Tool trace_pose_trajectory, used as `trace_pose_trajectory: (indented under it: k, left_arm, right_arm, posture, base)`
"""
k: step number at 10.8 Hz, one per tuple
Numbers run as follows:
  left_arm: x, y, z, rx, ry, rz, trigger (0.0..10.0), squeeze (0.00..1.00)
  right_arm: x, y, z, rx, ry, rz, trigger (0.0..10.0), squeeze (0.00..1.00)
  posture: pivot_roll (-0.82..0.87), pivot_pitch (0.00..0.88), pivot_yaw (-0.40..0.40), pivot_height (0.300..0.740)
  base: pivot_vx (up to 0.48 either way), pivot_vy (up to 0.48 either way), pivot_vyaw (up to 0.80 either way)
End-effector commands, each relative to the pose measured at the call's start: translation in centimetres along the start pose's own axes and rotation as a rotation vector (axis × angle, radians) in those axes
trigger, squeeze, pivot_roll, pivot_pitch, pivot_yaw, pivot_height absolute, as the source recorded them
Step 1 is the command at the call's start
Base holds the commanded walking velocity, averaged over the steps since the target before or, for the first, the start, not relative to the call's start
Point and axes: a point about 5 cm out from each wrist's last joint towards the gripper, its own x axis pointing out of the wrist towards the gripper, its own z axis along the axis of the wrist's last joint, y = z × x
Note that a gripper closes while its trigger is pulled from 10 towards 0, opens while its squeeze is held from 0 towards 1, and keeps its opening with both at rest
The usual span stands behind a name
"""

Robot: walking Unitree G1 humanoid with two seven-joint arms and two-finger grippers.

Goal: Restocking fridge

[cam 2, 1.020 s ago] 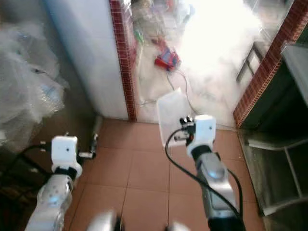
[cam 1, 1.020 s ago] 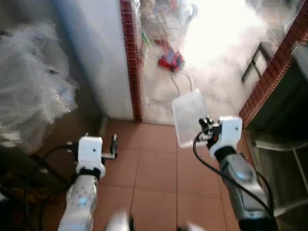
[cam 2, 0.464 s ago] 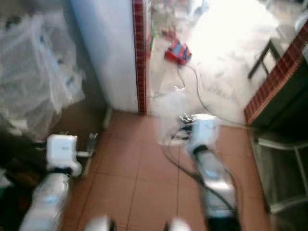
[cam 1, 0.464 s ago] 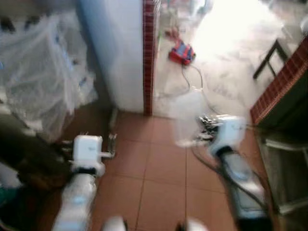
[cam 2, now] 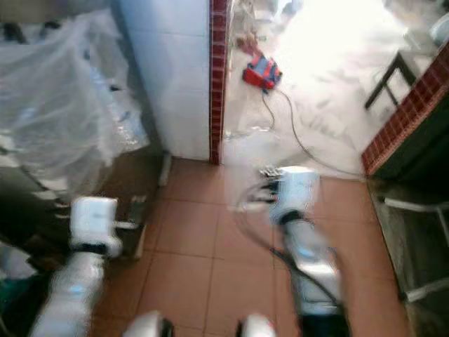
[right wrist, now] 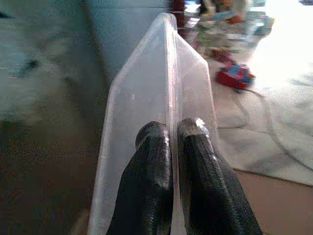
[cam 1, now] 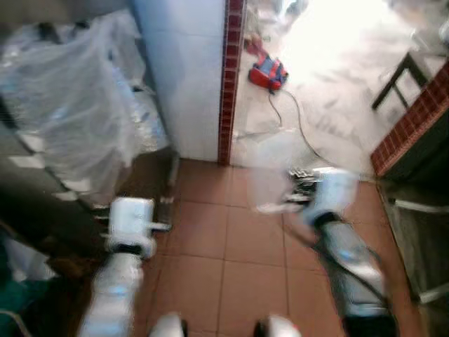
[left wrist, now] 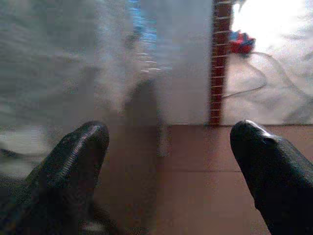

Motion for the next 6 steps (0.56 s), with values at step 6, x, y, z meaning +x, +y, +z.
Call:
trace_pose_trajectory:
  k: [6]
  left_arm:
    - [-0.16, -0.54, 0.82, 0.008, -0.065, -0.022, 10.0, 0.0]
  right_arm:
    - [-0.02, -0.74, 0.64, -0.018, -0.024, -0.012, 10.0, 0.0]
  posture:
    - [-0.02, 0.095, -0.007, 0.74]
  base:
    - [0.0, 0.0, 0.71]
